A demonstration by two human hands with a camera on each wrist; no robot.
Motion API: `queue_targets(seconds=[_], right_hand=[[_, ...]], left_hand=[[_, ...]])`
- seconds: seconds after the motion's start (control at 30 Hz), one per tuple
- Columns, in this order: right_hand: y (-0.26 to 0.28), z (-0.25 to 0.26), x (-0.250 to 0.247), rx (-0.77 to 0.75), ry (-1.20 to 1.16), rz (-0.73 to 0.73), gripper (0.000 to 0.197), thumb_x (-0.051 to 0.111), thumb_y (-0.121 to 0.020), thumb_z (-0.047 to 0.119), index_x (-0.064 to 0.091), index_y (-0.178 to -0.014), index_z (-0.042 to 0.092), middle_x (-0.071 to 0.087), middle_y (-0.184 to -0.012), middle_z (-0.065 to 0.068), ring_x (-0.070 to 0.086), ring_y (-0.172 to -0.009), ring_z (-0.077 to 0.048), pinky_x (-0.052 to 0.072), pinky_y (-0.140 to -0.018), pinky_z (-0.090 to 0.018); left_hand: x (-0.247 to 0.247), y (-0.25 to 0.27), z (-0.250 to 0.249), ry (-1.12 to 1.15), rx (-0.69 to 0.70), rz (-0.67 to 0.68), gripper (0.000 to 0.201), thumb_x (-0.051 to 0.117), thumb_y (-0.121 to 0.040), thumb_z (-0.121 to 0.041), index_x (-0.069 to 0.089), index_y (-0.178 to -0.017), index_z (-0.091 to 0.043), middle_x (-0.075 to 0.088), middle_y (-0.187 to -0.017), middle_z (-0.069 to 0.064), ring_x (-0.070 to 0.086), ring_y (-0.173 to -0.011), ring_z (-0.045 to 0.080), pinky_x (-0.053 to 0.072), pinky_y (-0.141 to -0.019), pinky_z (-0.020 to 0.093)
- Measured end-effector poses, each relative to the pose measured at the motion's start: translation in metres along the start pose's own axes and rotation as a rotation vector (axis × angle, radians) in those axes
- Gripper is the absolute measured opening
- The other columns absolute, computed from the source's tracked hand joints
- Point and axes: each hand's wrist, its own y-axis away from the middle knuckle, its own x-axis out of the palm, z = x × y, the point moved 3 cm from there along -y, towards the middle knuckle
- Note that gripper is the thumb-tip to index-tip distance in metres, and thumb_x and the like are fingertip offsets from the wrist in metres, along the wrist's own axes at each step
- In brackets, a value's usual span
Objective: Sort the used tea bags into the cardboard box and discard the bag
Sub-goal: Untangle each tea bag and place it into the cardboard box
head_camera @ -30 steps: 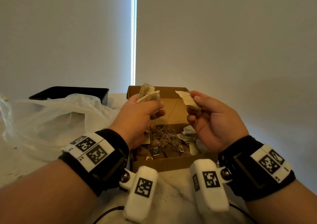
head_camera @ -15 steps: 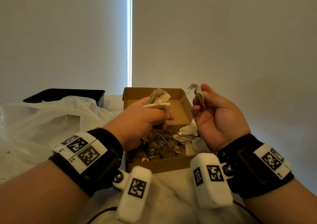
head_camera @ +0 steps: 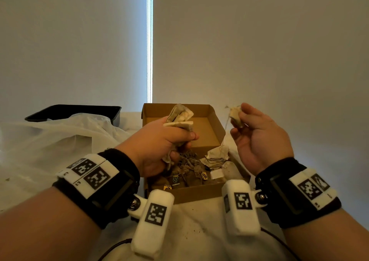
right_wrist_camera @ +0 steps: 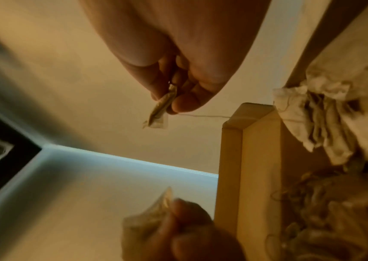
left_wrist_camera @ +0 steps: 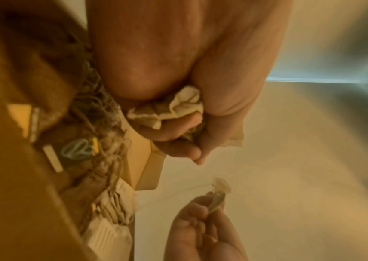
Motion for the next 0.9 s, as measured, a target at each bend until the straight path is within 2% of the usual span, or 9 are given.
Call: queue_targets(seconds=[0.2,0.27,0.3,0.37,0.4,0.5,0.7,0.83,0.9], right_hand=[[0.01,-0.005,0.017,0.041,0.015,0.152,0.02,0.054,-0.093,-0.004,0.068,-0.099,0.01,0.074,-0.079,-0.005,0.066,-0.065,-0.014,0.047,-0.053,-0.022],[0.014,-0.001,0.023,0.055,-0.055,0.228,0.021,0.052,-0.092,-0.002,0.067,-0.099,0.011,0.071,-0.078,-0.005,0.064,-0.064,-0.013,0.047,-0.051,-0.021],[0.016,0.001,0.025,0.061,-0.094,0.261,0.021,0.051,-0.092,-0.001,0.066,-0.099,0.012,0.07,-0.078,-0.004,0.063,-0.065,-0.013,0.047,-0.051,-0.02],[0.019,0.004,0.028,0.07,-0.152,0.297,0.022,0.05,-0.091,0.0,0.066,-0.099,0.013,0.069,-0.079,-0.004,0.062,-0.065,-0.013,0.047,-0.051,-0.02],[0.02,0.004,0.028,0.074,-0.169,0.303,0.022,0.05,-0.091,0.0,0.065,-0.099,0.013,0.069,-0.079,-0.003,0.062,-0.066,-0.013,0.048,-0.052,-0.02],[0.021,0.004,0.028,0.088,-0.202,0.305,0.022,0.049,-0.092,0.0,0.065,-0.101,0.013,0.069,-0.081,-0.004,0.064,-0.066,-0.013,0.049,-0.052,-0.02],[0.023,0.001,0.03,0.102,-0.235,0.321,0.023,0.056,-0.081,0.003,0.066,-0.099,0.012,0.069,-0.084,-0.007,0.065,-0.067,-0.014,0.051,-0.051,-0.02],[0.021,-0.001,0.028,0.095,-0.219,0.298,0.021,0.053,-0.089,0.0,0.066,-0.1,0.012,0.069,-0.081,-0.007,0.065,-0.067,-0.015,0.051,-0.051,-0.02],[0.016,-0.002,0.024,0.076,-0.184,0.26,0.021,0.05,-0.094,-0.001,0.065,-0.102,0.011,0.07,-0.08,-0.006,0.066,-0.067,-0.014,0.051,-0.052,-0.02]], left_hand=[[-0.002,-0.005,0.0,-0.141,0.117,-0.145,0.029,0.075,-0.084,-0.007,0.061,-0.109,-0.014,0.066,-0.099,0.008,0.066,-0.081,0.019,0.046,-0.047,0.02],[-0.003,-0.005,0.002,-0.172,0.121,-0.151,0.036,0.079,-0.08,-0.01,0.062,-0.112,-0.015,0.067,-0.106,0.011,0.067,-0.092,0.025,0.054,-0.059,0.026],[-0.002,-0.004,0.002,-0.191,0.108,-0.139,0.041,0.082,-0.077,-0.013,0.062,-0.113,-0.015,0.068,-0.109,0.014,0.068,-0.098,0.029,0.059,-0.069,0.035],[0.002,-0.002,0.003,-0.229,0.077,-0.082,0.049,0.085,-0.069,-0.018,0.064,-0.113,-0.016,0.07,-0.114,0.016,0.068,-0.108,0.034,0.056,-0.092,0.052],[0.006,-0.001,0.003,-0.241,0.07,-0.041,0.048,0.086,-0.07,-0.016,0.064,-0.114,-0.016,0.071,-0.114,0.015,0.068,-0.109,0.033,0.055,-0.095,0.052],[0.018,0.003,0.002,-0.266,0.09,0.06,0.037,0.076,-0.08,-0.003,0.064,-0.115,-0.011,0.072,-0.11,0.016,0.069,-0.106,0.031,0.059,-0.09,0.041],[0.023,0.006,0.0,-0.322,0.156,0.087,0.036,0.074,-0.082,0.0,0.065,-0.116,-0.008,0.071,-0.112,0.015,0.068,-0.106,0.029,0.057,-0.09,0.036],[0.024,0.006,0.0,-0.312,0.159,0.107,0.023,0.072,-0.084,0.0,0.066,-0.103,-0.01,0.069,-0.086,0.002,0.067,-0.08,0.013,0.057,-0.068,0.021],[0.023,0.007,-0.001,-0.276,0.141,0.096,0.019,0.07,-0.085,0.0,0.063,-0.098,-0.011,0.067,-0.08,0.0,0.065,-0.071,0.01,0.054,-0.06,0.019]])
